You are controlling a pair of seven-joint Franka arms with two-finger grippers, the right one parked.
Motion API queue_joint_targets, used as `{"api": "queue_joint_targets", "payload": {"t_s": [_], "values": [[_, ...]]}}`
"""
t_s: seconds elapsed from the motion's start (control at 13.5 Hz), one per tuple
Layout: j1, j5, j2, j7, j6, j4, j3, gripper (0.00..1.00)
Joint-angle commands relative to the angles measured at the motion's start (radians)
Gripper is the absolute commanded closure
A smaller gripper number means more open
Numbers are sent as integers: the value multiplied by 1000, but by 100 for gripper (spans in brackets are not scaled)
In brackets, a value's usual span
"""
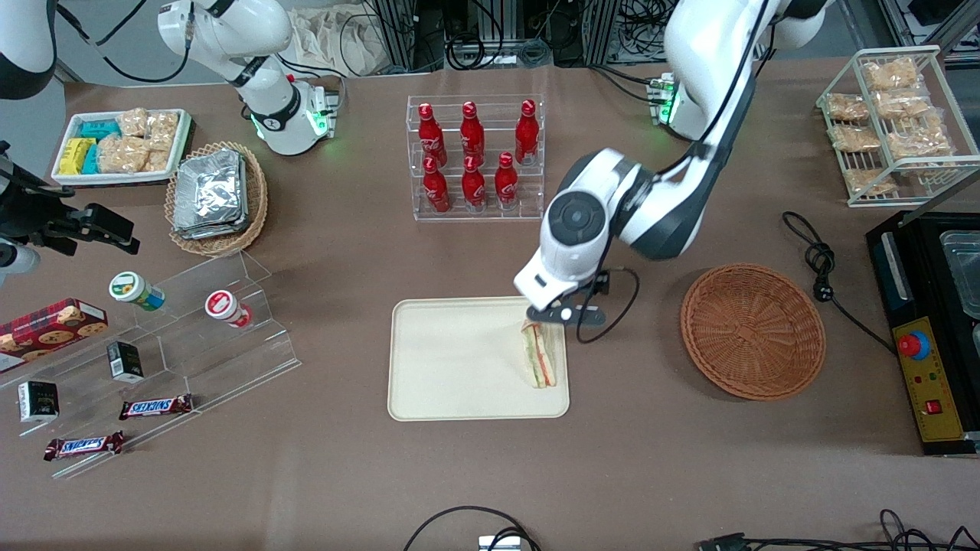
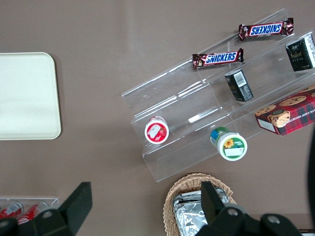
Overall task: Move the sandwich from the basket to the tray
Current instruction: 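Open the left gripper to release the sandwich and raise it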
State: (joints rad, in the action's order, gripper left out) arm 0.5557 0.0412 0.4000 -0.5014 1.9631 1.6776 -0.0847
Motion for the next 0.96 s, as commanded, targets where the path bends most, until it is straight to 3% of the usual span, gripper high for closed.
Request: {"api": "queue_joint_targets", "payload": {"t_s": [0.0,0.22,0.52,0.89], "values": [[-97,-17,-199,153,-60,180,6,0],[-251,-15,-222,309,-217,108,6,0],[-439,-1,-211,328,-338,-27,8,0],[-523,2,-152,348,-343,-156,8,0]]}}
